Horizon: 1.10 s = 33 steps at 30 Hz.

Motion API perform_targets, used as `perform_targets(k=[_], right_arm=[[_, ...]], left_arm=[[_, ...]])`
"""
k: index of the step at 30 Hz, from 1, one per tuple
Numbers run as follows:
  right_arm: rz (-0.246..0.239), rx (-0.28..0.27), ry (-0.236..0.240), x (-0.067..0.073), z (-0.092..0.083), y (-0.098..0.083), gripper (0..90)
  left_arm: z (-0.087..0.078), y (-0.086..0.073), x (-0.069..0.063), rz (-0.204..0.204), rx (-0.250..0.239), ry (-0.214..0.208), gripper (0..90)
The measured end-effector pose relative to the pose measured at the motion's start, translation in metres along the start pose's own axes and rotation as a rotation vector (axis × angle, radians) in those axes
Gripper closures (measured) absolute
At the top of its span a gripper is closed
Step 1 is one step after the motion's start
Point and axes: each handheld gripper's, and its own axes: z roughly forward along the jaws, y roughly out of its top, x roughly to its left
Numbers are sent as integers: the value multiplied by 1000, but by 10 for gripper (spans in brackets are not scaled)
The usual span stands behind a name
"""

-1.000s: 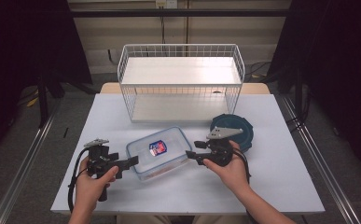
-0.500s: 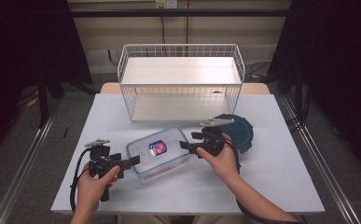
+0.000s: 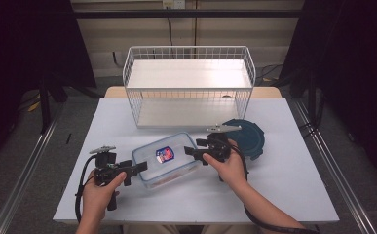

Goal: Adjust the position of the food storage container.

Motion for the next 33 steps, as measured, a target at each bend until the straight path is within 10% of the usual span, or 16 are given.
perform_targets(k=[9,21,33], right_arm=[[12,-1,-6,-2,3,2,359],[150,32,28,-1,10,2,323],[196,37,10,1,8,1,352]], left_arm=[[1,-1,3,-6,2,-12,260],[3,-6,4,-44,27,-64,257],[4,-9,7,-168,21,-100,308]])
